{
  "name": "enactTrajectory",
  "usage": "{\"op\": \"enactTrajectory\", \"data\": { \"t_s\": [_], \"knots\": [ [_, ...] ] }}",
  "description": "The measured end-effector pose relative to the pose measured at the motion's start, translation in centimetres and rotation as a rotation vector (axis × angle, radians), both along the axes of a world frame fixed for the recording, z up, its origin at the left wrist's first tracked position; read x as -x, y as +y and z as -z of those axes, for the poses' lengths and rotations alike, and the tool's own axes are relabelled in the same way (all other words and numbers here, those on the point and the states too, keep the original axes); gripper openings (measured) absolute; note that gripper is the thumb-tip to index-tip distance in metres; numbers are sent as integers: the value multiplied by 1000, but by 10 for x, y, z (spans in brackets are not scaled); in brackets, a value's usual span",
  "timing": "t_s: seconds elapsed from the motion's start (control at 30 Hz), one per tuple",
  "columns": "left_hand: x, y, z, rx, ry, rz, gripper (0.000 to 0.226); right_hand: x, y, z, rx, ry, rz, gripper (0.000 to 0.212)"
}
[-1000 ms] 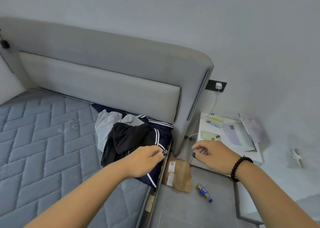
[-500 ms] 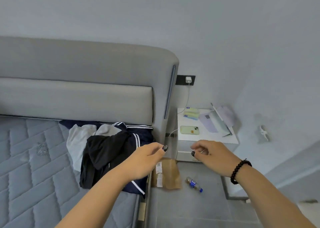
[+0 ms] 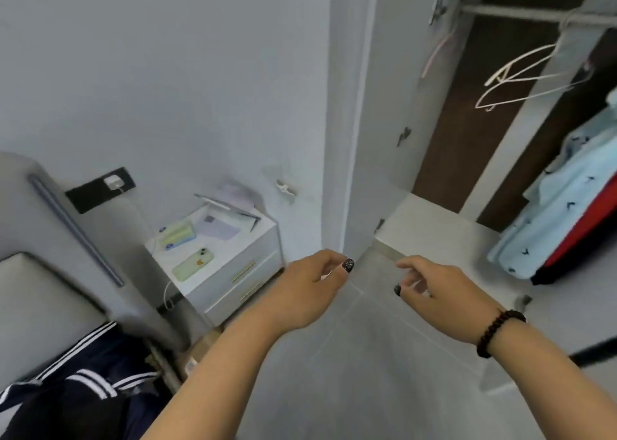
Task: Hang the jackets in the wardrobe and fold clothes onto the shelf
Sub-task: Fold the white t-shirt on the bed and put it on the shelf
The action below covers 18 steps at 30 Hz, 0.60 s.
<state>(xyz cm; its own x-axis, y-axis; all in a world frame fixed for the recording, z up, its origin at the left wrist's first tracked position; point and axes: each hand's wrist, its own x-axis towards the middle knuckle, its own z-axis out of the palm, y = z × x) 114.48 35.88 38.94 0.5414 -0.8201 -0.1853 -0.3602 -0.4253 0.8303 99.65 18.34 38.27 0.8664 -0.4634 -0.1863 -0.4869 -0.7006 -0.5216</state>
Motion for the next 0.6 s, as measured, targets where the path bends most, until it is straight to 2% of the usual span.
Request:
{"op": "enactTrajectory", "data": {
  "t_s": [0.13,0.3,0.6],
  "knots": [
    [43,-62,-5,0,-52,247,27,78,-28,2,24,0,197,39],
    [118,-135,-13,4,-79,468,24,184,-54,4,6,-21,450,40],
    [312,-224,-10,-34,-94,887,27,395,-55,21,-45,-28,854,36]
  ]
}}
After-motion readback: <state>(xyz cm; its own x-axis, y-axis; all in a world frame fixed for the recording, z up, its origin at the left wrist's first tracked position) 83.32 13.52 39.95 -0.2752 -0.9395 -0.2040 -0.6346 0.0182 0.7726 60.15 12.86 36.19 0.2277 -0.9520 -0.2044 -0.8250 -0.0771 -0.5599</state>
